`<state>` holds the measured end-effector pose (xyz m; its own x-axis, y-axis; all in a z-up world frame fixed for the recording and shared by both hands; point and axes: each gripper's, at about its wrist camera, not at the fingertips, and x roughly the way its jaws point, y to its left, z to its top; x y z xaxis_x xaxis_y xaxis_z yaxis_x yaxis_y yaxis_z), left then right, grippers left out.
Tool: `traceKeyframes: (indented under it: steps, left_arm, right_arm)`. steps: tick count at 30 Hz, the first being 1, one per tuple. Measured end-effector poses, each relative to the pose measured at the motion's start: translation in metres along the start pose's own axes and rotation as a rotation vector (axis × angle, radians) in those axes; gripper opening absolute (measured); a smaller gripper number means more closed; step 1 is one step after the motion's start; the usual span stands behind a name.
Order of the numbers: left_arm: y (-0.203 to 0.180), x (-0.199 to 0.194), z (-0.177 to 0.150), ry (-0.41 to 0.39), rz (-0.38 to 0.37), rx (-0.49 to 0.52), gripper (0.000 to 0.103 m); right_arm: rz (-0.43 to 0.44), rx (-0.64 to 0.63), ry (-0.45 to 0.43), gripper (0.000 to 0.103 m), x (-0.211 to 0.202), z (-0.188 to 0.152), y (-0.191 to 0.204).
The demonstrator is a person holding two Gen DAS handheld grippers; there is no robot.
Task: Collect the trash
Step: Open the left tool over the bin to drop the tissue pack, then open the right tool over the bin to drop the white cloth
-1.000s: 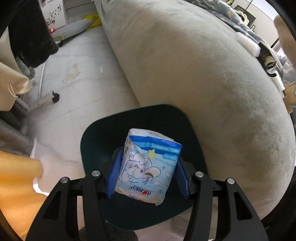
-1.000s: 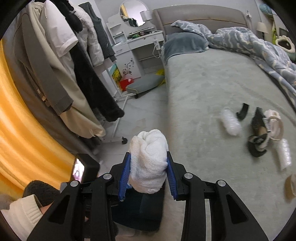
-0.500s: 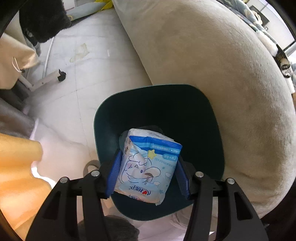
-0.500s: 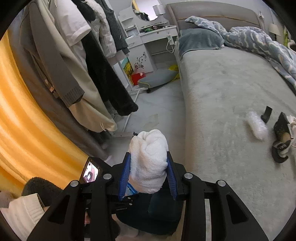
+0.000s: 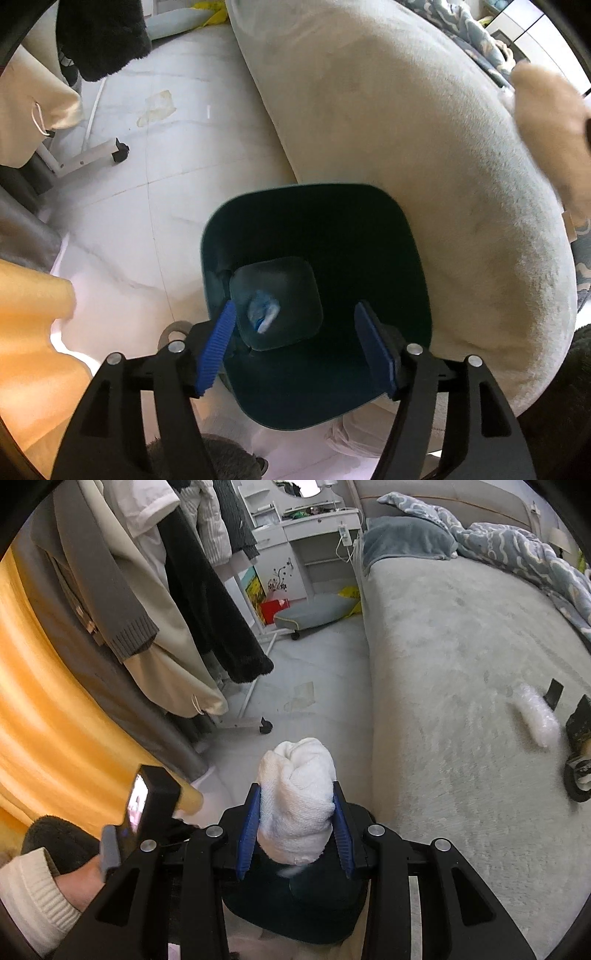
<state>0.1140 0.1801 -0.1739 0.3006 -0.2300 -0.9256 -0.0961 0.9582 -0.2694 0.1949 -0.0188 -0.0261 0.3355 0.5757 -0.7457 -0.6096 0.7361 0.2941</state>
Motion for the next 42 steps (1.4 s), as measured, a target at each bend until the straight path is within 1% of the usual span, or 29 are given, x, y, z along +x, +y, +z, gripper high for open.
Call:
traceKeyframes:
  steps: [3, 7, 13, 18, 20, 24, 27, 29, 31, 35, 37, 42]
  left_arm:
    - [0.000, -0.011, -0.001, -0.018, 0.003, -0.009, 0.073]
    - [0.001, -0.029, 0.000, -0.070, 0.009, 0.002, 0.079]
    - [0.016, -0.051, -0.001, -0.125, 0.011, -0.043, 0.079]
    - [0.022, -0.076, 0.002, -0.213, 0.010, -0.067, 0.079]
    - [0.026, -0.084, 0.005, -0.257, 0.013, -0.065, 0.078]
    - [0.018, -0.111, 0.006, -0.359, 0.030, -0.033, 0.075]
    - [0.015, -0.126, 0.008, -0.424, 0.028, -0.032, 0.072]
    - [0.010, -0.137, 0.009, -0.471, 0.044, -0.027, 0.069]
    - [0.008, -0.144, 0.011, -0.506, 0.059, -0.024, 0.064]
    - [0.005, -0.159, 0.012, -0.558, 0.044, -0.013, 0.063]
    - [0.002, -0.165, 0.011, -0.585, 0.027, -0.003, 0.060]
    - [-0.006, -0.175, 0.011, -0.620, 0.006, 0.009, 0.059]
  right_arm:
    - [-0.002, -0.012, 0.022, 0.037, 0.010, -0.001, 0.002]
    - [-0.002, -0.032, 0.052, 0.037, 0.024, -0.002, 0.007]
    - [-0.009, -0.032, 0.101, 0.037, 0.043, -0.008, 0.009]
    - [-0.011, -0.029, 0.132, 0.037, 0.055, -0.010, 0.009]
    - [-0.012, -0.031, 0.148, 0.037, 0.061, -0.012, 0.009]
    - [-0.014, -0.034, 0.186, 0.037, 0.073, -0.017, 0.010]
    - [-0.016, -0.034, 0.213, 0.037, 0.082, -0.023, 0.010]
    - [-0.018, -0.034, 0.226, 0.037, 0.086, -0.026, 0.010]
    - [-0.019, -0.033, 0.241, 0.037, 0.090, -0.029, 0.008]
    - [-0.024, -0.034, 0.270, 0.037, 0.097, -0.035, 0.006]
    - [-0.022, -0.032, 0.282, 0.037, 0.100, -0.039, 0.005]
    - [-0.030, -0.027, 0.317, 0.037, 0.112, -0.048, -0.001]
